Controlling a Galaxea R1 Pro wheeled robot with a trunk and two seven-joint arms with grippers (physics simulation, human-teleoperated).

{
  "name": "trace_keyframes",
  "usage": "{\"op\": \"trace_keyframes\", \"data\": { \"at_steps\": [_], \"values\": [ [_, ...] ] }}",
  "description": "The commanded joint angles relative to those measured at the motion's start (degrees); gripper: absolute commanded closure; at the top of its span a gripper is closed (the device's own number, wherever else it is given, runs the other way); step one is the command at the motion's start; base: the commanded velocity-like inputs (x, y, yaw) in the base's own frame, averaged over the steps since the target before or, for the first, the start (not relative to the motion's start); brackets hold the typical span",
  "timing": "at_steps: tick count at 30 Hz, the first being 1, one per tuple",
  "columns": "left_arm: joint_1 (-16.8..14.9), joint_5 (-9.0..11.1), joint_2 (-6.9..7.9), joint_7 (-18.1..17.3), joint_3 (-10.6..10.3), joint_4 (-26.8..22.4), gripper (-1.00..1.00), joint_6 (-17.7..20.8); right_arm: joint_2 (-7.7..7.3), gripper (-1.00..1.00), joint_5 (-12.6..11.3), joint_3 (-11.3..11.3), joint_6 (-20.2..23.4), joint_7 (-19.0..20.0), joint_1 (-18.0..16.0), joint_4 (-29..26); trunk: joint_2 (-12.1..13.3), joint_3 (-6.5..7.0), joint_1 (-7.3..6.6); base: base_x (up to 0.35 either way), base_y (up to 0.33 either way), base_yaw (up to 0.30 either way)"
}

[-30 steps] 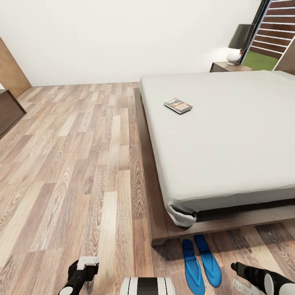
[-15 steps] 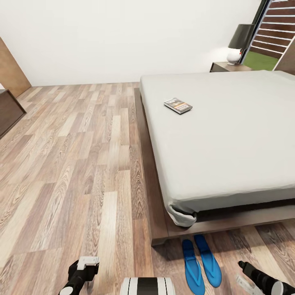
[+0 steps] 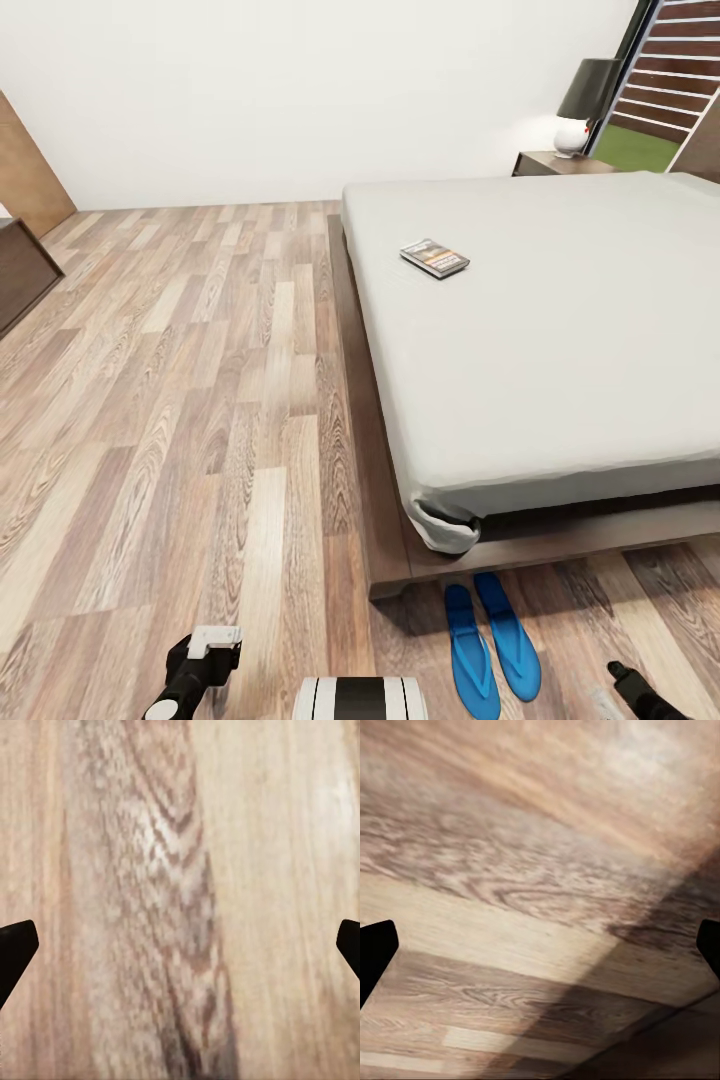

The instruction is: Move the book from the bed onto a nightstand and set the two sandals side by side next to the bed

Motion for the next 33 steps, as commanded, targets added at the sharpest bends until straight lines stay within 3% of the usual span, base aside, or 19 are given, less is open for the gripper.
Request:
{"op": "trace_keyframes", "data": {
  "at_steps": [1,8,14,19,23,24,31,32,33],
  "values": [
    [0.0,0.4,0.03,0.3,-0.5,0.0,-1.00,-0.2,-0.02,-1.00,-0.3,-0.9,0.6,-0.3,0.2,0.0,0.0,-0.04,-0.01,0.000,0.000,0.000],
    [0.0,0.4,0.04,0.3,-0.5,0.0,-1.00,-0.2,-0.08,-1.00,-3.1,-2.8,3.2,-0.4,1.3,0.0,0.0,0.19,-0.04,0.000,0.000,0.000],
    [0.0,0.4,0.04,0.3,-0.5,0.0,-1.00,-0.1,-0.08,-1.00,-4.5,-3.3,2.7,-0.7,1.9,0.0,0.1,1.07,-0.14,0.000,0.000,0.000],
    [0.0,0.4,0.03,0.3,-0.5,0.0,-1.00,-0.1,-0.20,-1.00,-7.7,-4.5,0.4,-0.8,2.2,-0.2,0.1,1.07,-0.14,0.000,0.000,0.000],
    [0.0,0.4,0.07,0.3,-0.5,0.0,-1.00,-0.1,-0.42,-1.00,-12.5,-5.7,-3.1,-0.9,2.3,-0.6,0.1,1.07,-0.14,0.000,0.000,0.000],
    [0.0,0.4,0.07,0.3,-0.5,0.0,-1.00,-0.1,-0.42,-1.00,-12.5,-5.7,-3.1,-0.9,2.3,-0.6,0.1,1.07,-0.14,0.000,0.000,0.000],
    [0.0,0.4,0.11,0.3,-0.5,0.0,-1.00,-0.2,-0.56,-1.00,-23.0,-6.7,-5.3,-1.0,2.3,-2.4,0.1,1.07,-0.14,0.000,0.000,0.000],
    [0.0,0.4,0.11,0.3,-0.5,0.0,-1.00,-0.2,-0.56,-1.00,-23.0,-6.7,-5.3,-1.0,2.3,-2.4,0.1,1.07,-0.14,0.000,0.000,0.000],
    [0.0,0.4,0.11,0.3,-0.5,0.0,-1.00,-0.2,-0.56,-1.00,-24.5,-6.8,-5.4,-1.0,2.3,-2.9,0.1,1.07,-0.14,0.000,0.000,0.000]
  ]
}}
